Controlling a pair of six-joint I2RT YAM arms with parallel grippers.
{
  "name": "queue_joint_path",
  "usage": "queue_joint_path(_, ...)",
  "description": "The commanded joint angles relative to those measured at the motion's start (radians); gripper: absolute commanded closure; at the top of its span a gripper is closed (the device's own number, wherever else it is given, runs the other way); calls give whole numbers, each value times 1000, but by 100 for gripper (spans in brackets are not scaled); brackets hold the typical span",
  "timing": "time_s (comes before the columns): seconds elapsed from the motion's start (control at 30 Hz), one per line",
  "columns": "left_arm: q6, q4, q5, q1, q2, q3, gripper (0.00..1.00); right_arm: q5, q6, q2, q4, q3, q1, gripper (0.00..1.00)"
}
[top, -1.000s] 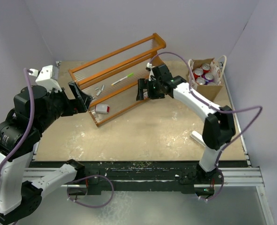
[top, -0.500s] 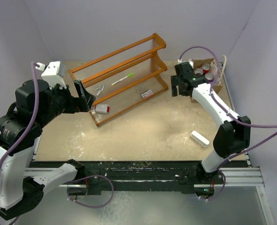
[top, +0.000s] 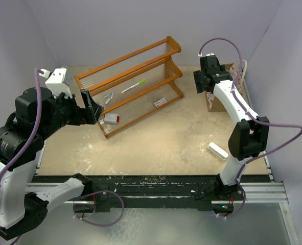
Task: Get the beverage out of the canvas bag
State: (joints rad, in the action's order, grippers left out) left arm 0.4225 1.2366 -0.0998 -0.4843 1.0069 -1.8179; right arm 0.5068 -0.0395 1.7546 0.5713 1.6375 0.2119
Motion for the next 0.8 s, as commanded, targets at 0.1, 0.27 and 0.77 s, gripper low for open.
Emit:
queue_joint_path(0.1, -25, 9, 13, 6, 11, -41, 1, 21, -46, 78, 0, 85, -37, 8)
queue_joint_path(0.27, -23, 22, -10, 7, 8, -31, 1, -33, -8, 119, 4, 55, -45, 19)
queue_joint_path(0.77, 3, 20, 105, 6, 48, -45, 1, -110, 13, 20, 33, -71, -39, 100)
